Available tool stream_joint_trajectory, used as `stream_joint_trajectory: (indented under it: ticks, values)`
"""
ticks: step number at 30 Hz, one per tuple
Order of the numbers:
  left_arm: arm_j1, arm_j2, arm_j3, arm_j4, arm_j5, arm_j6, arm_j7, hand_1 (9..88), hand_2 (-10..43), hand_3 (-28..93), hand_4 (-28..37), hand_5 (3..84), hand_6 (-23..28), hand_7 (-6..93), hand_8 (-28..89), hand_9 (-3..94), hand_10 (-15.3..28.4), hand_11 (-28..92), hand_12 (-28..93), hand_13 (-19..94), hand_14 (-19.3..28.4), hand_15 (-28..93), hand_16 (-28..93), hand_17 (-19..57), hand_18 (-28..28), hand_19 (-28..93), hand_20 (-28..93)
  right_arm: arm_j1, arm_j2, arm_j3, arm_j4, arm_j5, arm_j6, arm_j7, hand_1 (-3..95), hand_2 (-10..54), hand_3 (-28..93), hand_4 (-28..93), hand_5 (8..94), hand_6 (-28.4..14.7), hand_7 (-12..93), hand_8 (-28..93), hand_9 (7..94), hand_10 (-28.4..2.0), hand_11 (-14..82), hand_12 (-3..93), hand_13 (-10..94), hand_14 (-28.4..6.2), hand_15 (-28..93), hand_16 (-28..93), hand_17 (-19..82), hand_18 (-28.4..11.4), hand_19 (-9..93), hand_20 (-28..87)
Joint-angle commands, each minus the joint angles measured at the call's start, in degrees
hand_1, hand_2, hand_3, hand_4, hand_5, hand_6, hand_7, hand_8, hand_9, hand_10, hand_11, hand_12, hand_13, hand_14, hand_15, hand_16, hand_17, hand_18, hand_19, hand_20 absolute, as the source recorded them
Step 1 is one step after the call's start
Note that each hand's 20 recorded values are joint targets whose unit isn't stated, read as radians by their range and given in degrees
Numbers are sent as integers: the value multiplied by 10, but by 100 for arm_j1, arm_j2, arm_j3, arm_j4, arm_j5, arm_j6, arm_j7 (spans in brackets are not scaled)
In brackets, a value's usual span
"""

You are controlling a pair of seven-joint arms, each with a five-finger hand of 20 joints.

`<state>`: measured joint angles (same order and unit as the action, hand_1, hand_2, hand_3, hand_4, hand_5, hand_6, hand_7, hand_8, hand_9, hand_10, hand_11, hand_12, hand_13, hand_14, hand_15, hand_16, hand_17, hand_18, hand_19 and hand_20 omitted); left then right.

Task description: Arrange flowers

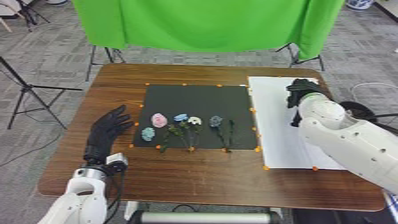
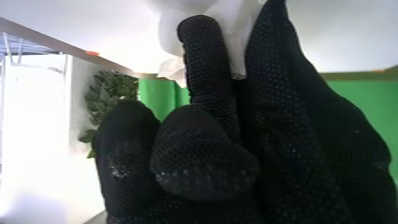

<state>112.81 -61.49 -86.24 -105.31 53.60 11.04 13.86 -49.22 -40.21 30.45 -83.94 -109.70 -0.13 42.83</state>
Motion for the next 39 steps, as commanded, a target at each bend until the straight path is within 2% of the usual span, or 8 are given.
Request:
stream_joint_trajectory:
  ticks: [1,8,15,17,26,33,39]
  values:
    - [216,-30,73,117,-4,-84,-275,200,3,706,-283,428,-3,137,-79,437,127,182,111,374,170,308,2,57,152,116,203,-424,338,1048,-840,318,827,-119,591,-82,625,-225,797,2,175,19,870,-115,82,153,937,4,678,192,726,-116,932,520]
    - [214,-21,81,115,-14,-88,-279,200,4,706,-283,427,1,136,-78,437,126,182,111,373,170,307,2,57,151,116,202,-1796,248,2975,-2014,2053,1756,-450,592,-83,628,-222,799,2,172,21,873,-114,78,157,937,7,686,189,731,-110,932,526]
    - [192,-23,52,109,-17,-93,-238,200,4,706,-283,427,1,136,-77,437,126,183,110,373,170,307,1,56,152,116,202,-2810,-182,3796,-2698,4047,2384,-784,593,-84,628,-218,799,-2,170,25,877,-117,77,156,937,8,689,186,735,-108,932,528]
    - [199,-19,54,97,-22,-68,-236,199,4,707,-283,427,2,136,-77,437,127,183,110,373,170,308,2,56,152,116,202,-3015,-253,3764,-2862,4468,2705,-862,593,-83,627,-217,799,-4,169,26,877,-117,78,156,937,8,690,186,736,-108,932,528]
    - [229,-41,57,86,-23,-68,-256,200,4,706,-283,426,2,136,-76,437,127,183,110,373,170,309,2,56,152,116,202,-3688,-802,3518,-3399,5268,3419,-1022,598,-78,620,-214,798,-6,165,28,875,-115,76,151,937,6,692,184,737,-111,932,528]
    - [227,-60,78,84,-12,-84,-258,199,4,707,-283,425,1,136,-77,436,127,183,110,373,170,308,1,56,152,116,202,-3704,-1150,3133,-3293,5408,3862,-961,596,-74,616,-213,795,-3,167,27,873,-115,79,150,937,5,692,183,737,-112,932,526]
    - [202,-54,74,96,-3,-103,-294,200,4,707,-283,425,1,137,-77,436,127,183,110,373,171,309,1,55,152,116,202,-3847,-1120,3062,-3274,5357,3928,-975,589,-72,618,-210,788,0,170,25,866,-112,82,147,937,5,686,183,735,-112,932,520]
